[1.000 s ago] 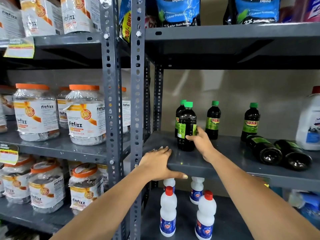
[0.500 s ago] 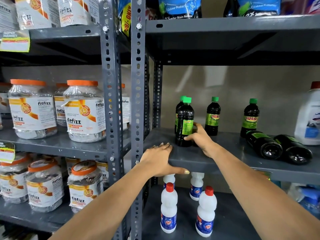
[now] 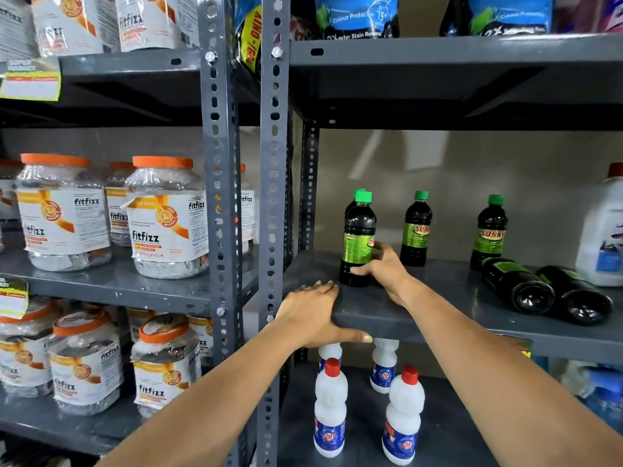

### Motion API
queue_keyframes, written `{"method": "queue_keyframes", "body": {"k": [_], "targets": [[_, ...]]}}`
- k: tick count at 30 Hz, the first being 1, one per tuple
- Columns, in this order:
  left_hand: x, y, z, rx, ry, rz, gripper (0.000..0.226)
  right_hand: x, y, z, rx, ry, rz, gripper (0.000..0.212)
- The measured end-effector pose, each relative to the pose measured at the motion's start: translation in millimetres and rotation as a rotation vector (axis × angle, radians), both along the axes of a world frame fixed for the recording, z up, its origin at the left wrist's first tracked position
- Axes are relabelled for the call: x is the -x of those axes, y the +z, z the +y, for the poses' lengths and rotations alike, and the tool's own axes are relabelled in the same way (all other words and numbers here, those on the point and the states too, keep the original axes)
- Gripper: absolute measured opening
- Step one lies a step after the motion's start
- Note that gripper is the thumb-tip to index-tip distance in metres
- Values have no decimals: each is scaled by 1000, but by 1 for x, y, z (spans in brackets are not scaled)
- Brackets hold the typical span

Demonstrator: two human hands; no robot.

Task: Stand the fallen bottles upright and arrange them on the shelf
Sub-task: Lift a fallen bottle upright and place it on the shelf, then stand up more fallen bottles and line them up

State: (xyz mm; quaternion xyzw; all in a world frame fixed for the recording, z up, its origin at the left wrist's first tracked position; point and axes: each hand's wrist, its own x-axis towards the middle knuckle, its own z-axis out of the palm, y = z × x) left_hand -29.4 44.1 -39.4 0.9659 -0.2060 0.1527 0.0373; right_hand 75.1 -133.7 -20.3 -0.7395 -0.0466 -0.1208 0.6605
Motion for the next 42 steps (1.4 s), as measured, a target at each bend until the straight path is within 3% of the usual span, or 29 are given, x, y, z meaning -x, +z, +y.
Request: {"method": "queue_keyframes", "body": {"k": [15,22,28,31,34,36,39,42], "targets": [[-5,-4,1,0,-2,-30,113,-5,-3,-1,103,-18,-87,62],[-5,-3,0,1,12,-20,114,0,-7,1,246,-109,-118,74],[-5,1,-2,12,28,66,118,17,1,-1,154,-117,-74,78],[-6,2,-10,-26,26,100,122,33,15,-33,182,-282,-202,52],[-2,0,-24,-79,84,82,132,53,36,-83,361,-538,-355,31],[2,0,-41,-108,89,54,132,67,53,-124,500,-679,-304,28],[8,0,-71,-80,-1,81,122,73,72,-180,755,-788,-68,26],[4,7,-97,-68,-83,198,122,70,78,-211,962,-690,245,56]]}}
